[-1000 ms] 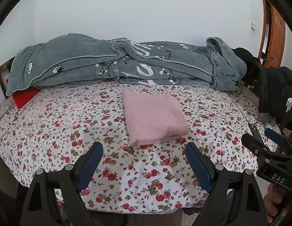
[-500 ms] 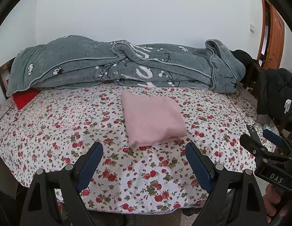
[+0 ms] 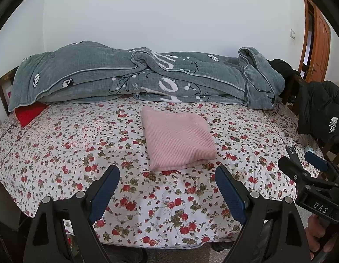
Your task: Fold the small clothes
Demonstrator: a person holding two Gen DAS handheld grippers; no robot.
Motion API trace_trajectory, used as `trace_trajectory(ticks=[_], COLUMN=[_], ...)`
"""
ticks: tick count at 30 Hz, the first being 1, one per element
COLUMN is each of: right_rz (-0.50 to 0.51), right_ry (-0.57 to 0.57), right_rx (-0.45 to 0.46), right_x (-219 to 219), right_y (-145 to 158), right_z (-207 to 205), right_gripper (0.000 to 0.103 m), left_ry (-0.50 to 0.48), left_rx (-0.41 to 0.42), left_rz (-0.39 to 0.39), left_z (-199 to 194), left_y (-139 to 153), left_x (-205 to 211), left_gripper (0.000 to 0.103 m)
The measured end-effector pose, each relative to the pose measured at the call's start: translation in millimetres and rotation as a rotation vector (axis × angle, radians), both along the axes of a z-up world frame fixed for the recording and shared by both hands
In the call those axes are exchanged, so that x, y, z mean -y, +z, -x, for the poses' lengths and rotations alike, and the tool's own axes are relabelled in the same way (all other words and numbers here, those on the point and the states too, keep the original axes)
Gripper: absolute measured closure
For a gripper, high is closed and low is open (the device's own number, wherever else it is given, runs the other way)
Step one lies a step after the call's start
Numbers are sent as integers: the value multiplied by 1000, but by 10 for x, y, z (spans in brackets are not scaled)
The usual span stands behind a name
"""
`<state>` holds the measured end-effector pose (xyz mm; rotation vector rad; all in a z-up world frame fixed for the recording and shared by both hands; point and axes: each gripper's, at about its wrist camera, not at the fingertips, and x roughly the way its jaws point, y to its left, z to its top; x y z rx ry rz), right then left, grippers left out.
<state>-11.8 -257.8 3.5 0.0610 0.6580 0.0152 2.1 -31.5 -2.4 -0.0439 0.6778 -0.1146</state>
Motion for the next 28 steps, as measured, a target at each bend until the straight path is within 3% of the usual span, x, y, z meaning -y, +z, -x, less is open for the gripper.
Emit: trace_trajectory(ticks=[28], right_rz=[4], right_ry=[6], right_rx=[16], right_x=[-101], right_y=[81], right_z=[20], right_gripper=[4], left_ry=[-2], left_rx=[-4], left_rz=[1], left_z=[6], left_y=[12], left_x=[-6], left_gripper=[14])
